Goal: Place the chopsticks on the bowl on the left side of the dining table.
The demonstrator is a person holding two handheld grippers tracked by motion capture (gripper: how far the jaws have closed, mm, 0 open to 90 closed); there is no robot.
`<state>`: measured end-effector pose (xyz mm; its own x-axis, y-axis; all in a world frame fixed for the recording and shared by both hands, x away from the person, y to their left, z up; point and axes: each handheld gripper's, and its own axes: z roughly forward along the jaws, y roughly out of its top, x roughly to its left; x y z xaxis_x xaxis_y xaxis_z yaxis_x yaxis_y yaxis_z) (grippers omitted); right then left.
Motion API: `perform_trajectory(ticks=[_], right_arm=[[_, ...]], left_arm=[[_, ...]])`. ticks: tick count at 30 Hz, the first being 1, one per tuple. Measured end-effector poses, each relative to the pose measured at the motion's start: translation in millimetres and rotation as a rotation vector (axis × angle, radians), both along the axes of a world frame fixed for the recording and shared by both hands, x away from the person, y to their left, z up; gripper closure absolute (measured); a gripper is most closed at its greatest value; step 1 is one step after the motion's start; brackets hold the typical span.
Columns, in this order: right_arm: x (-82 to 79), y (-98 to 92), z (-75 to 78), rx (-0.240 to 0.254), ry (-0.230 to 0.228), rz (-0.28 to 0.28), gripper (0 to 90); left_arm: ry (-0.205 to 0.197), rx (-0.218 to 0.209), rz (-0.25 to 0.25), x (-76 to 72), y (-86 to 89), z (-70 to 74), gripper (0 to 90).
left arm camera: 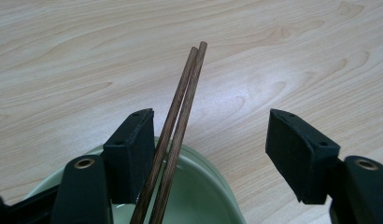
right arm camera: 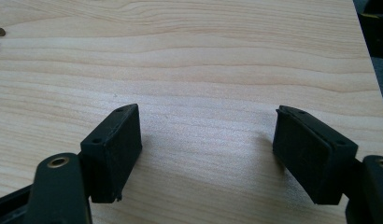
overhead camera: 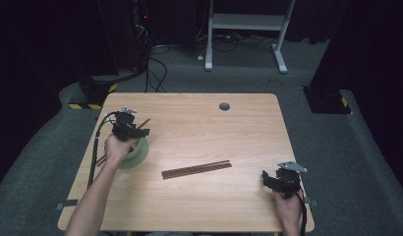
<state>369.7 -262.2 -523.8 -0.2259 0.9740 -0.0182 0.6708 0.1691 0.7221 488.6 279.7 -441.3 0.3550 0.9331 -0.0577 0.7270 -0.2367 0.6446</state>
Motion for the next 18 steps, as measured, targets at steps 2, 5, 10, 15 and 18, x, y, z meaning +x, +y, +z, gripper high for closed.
perform_trajectory(ticks=[2, 5, 10, 15, 18], right_arm=[[0.0, 0.0, 0.0, 0.000, 0.000, 0.000, 23.5], [0.0, 0.0, 0.0, 0.000, 0.000, 0.000, 23.5], [0.0, 0.0, 0.0, 0.000, 0.000, 0.000, 23.5], [0.0, 0.0, 0.0, 0.000, 0.000, 0.000, 23.5], [0.0, 0.0, 0.0, 0.000, 0.000, 0.000, 23.6]], left_arm=[[0.003, 0.000, -0.011, -0.9, -1.6, 0.2, 33.2], [0.005, 0.000, -0.018, -1.8, -3.0, 0.4, 33.2], [0.010, 0.010, -0.036, -4.0, -7.0, 0.8, 33.4], [0.012, 0.014, -0.052, -6.1, -11.4, 1.0, 33.6], [0.016, 0.012, -0.064, -7.0, -13.5, 0.7, 33.9]])
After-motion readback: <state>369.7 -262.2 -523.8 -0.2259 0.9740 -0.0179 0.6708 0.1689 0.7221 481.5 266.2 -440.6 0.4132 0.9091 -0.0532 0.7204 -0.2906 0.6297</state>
